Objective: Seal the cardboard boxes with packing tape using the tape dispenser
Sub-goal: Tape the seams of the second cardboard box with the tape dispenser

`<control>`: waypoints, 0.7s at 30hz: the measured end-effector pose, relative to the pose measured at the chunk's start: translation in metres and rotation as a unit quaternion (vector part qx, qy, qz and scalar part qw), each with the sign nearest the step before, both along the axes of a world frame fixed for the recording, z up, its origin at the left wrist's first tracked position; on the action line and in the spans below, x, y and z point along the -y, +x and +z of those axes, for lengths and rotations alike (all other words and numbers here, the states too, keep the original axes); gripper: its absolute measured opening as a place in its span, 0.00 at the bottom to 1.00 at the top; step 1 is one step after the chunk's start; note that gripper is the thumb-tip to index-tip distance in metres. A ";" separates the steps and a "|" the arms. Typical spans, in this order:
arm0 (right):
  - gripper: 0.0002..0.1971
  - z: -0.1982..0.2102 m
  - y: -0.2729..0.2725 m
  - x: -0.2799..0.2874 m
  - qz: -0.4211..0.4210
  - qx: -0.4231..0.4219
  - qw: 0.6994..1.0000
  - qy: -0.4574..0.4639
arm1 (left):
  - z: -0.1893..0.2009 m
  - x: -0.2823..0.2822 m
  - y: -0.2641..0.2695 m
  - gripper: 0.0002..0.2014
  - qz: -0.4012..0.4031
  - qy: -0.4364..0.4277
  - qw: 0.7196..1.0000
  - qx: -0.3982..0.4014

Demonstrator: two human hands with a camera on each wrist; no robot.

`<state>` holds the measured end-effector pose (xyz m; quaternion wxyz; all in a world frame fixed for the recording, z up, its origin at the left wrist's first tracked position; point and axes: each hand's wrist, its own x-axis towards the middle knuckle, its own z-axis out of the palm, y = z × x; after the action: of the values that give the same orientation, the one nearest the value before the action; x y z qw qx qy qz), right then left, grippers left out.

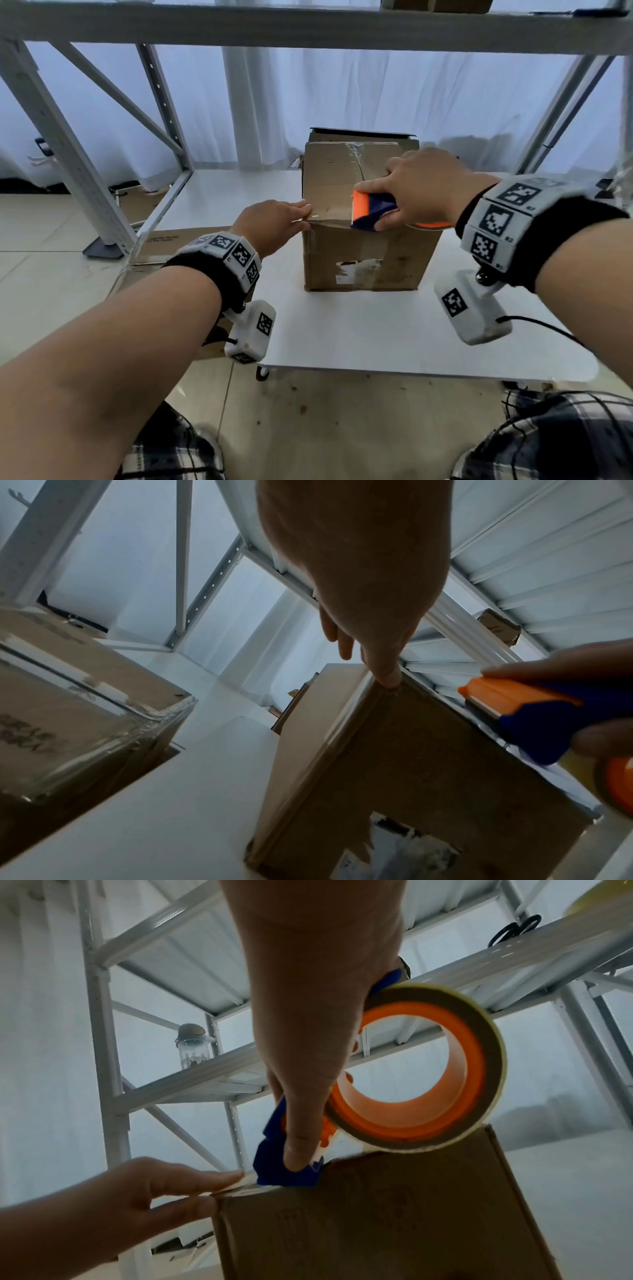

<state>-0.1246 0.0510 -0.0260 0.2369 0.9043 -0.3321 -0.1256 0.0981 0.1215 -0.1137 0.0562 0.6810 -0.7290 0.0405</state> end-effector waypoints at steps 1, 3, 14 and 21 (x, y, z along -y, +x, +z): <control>0.37 -0.003 -0.001 0.000 -0.003 -0.004 1.000 -0.003 | 0.000 0.000 -0.002 0.21 0.000 0.001 1.000 0.002; 0.37 -0.007 0.000 0.001 -0.006 -0.006 1.000 0.001 | 0.000 0.001 -0.003 0.21 0.006 0.011 1.000 0.006; 0.38 -0.010 -0.001 0.011 -0.014 0.009 0.999 0.035 | -0.008 0.009 -0.044 0.22 -0.033 -0.010 0.997 -0.069; 0.38 -0.009 0.000 0.010 -0.013 0.021 0.999 0.043 | -0.014 0.014 -0.035 0.20 0.001 0.003 0.991 -0.136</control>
<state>-0.1244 0.0412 -0.0346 0.1889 0.9120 -0.3427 -0.1235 0.0634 0.1072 -0.1277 0.1528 0.6808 -0.7143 -0.0543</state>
